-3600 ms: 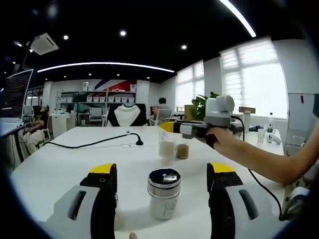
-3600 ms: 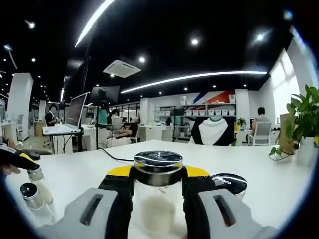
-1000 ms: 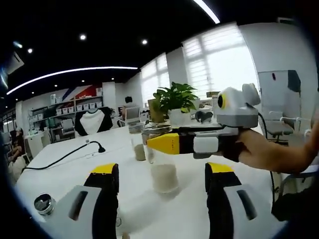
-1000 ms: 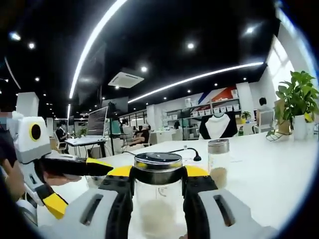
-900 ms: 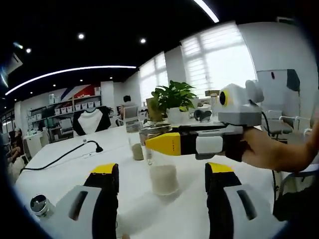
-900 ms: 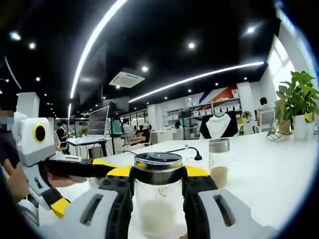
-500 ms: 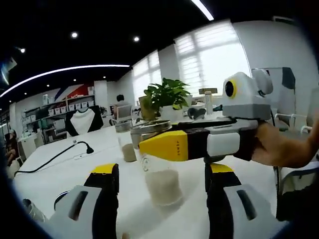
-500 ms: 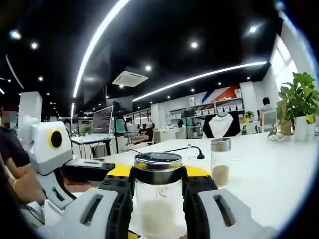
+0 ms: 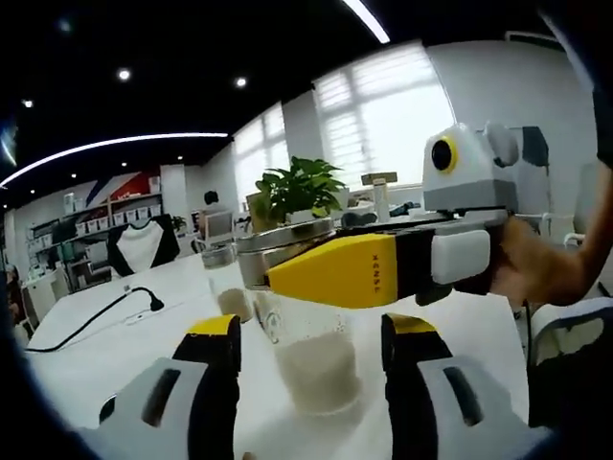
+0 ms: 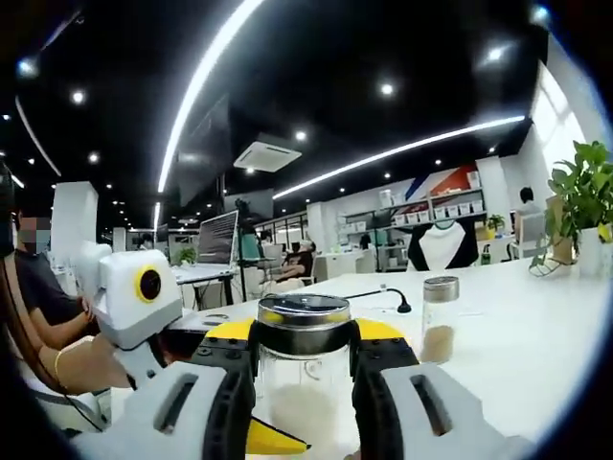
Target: Rotate the seasoning bottle until the label or dispensing opening points toward the visible target arrow and the bottle remains upright within the marked orientation range
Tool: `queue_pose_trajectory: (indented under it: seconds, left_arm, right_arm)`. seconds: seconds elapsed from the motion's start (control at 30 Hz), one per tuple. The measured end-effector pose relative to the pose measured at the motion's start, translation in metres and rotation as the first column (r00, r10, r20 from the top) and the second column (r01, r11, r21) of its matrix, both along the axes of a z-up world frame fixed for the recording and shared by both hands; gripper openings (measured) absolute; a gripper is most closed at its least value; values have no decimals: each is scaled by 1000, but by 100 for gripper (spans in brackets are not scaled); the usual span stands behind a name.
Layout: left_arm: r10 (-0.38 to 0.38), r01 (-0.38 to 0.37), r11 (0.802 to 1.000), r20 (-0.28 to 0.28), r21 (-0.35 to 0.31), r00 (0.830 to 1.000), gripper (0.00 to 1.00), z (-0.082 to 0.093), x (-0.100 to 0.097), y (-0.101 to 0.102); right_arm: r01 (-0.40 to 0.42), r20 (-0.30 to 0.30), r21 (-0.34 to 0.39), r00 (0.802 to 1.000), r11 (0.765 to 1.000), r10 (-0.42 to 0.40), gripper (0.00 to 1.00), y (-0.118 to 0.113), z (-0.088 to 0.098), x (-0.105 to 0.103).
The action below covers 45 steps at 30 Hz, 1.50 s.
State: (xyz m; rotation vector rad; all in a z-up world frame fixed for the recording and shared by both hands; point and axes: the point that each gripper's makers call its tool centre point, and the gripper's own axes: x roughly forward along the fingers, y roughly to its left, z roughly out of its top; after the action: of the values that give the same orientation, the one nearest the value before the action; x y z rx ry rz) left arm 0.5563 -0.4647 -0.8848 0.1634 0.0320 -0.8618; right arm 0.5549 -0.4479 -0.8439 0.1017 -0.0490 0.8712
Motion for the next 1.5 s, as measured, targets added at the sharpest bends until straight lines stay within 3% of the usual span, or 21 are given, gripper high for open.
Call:
queue_pose_trajectory:
  seconds: [0.1, 0.3, 0.43, 0.6, 0.73, 0.97, 1.23, 1.33, 1.4, 1.5]
  left_arm:
    - [-14, 14, 999, 22, -31, 1000, 49, 7, -2, -1]
    - [-43, 45, 998, 50, -46, 998, 45, 13, -3, -4]
    - [-51, 52, 996, 8, -67, 999, 44, 8, -3, -5]
    - [-23, 23, 999, 4, -47, 1000, 43, -3, -4, -6]
    - [29, -32, 992, -20, -118, 999, 42, -3, -2, -6]
    - [177, -175, 983, 36, -50, 984, 42, -11, 1, -4]
    - [258, -253, 962, 42, -103, 965, 41, -6, 1, 4]
    - [293, -287, 954, 63, -89, 954, 41, -4, 1, 8]
    - [346, -338, 935, 61, -104, 936, 41, -4, 2, 13]
    - [378, -370, 923, 61, -106, 924, 41, -6, 2, 19]
  right_arm:
    - [-12, -3, 4, 1000, 1000, 12, 35, 1, 0, -3]
    - [-16, -4, -2, 1000, 1000, 16, 35, -1, -1, -7]
    - [-15, -2, -18, 1000, 1000, 15, 35, -1, -7, -8]
    - [-14, -15, -47, 1000, 999, 13, 36, 0, -17, -9]
    - [-1, -23, -22, 1000, 1000, 1, 36, -1, -19, -8]
    - [20, -34, -42, 999, 999, -21, 37, 1, -24, -8]
    - [62, -33, -55, 997, 997, -64, 37, 6, -21, -6]
    - [82, -35, -53, 996, 995, -84, 37, 9, -20, -6]
    - [103, -37, -50, 994, 993, -105, 36, 12, -19, -6]
    - [123, -29, -62, 992, 990, -125, 36, 14, -20, -7]
